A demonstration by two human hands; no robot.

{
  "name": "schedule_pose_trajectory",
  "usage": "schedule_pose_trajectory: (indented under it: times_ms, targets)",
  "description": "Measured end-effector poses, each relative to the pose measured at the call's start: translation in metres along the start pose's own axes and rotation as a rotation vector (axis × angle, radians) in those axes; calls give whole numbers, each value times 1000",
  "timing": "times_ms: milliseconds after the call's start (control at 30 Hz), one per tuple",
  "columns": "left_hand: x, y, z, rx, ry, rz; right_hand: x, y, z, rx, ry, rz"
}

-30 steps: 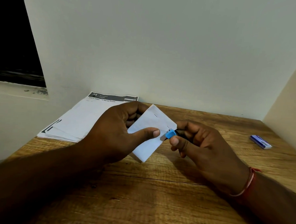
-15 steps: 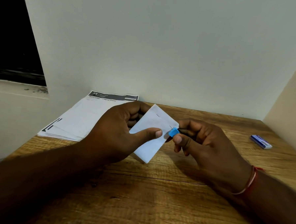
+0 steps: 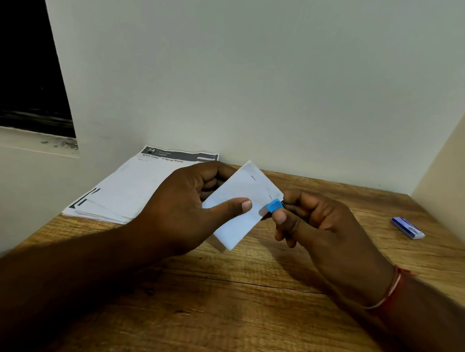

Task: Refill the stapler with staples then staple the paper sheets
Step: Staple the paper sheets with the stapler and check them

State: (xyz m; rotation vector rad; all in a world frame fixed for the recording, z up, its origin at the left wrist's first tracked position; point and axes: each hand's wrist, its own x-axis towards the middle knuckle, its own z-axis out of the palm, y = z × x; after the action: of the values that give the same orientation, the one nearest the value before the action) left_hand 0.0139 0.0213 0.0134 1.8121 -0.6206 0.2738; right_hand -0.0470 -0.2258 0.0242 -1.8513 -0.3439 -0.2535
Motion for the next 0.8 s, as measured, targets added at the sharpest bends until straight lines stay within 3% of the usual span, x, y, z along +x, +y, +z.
schedule_pose_trajectory:
  times_ms: [267,467,567,700,800]
  targets:
    - [1,-5,1,-41,19,-29,-2,7,4,153,-86,90]
    - [0,-5,1,-43,27,-27,0,12,4,137,-109,63]
    - [2,-6,0,-120,51,-74,0,15,1,-88,-78,27]
    - [7,-5,-4,-206,84,-192,3,19,-7,-670,-66,-6]
    - [8,-5,-4,-254,80,-264,3,21,-7,-808,-151,6]
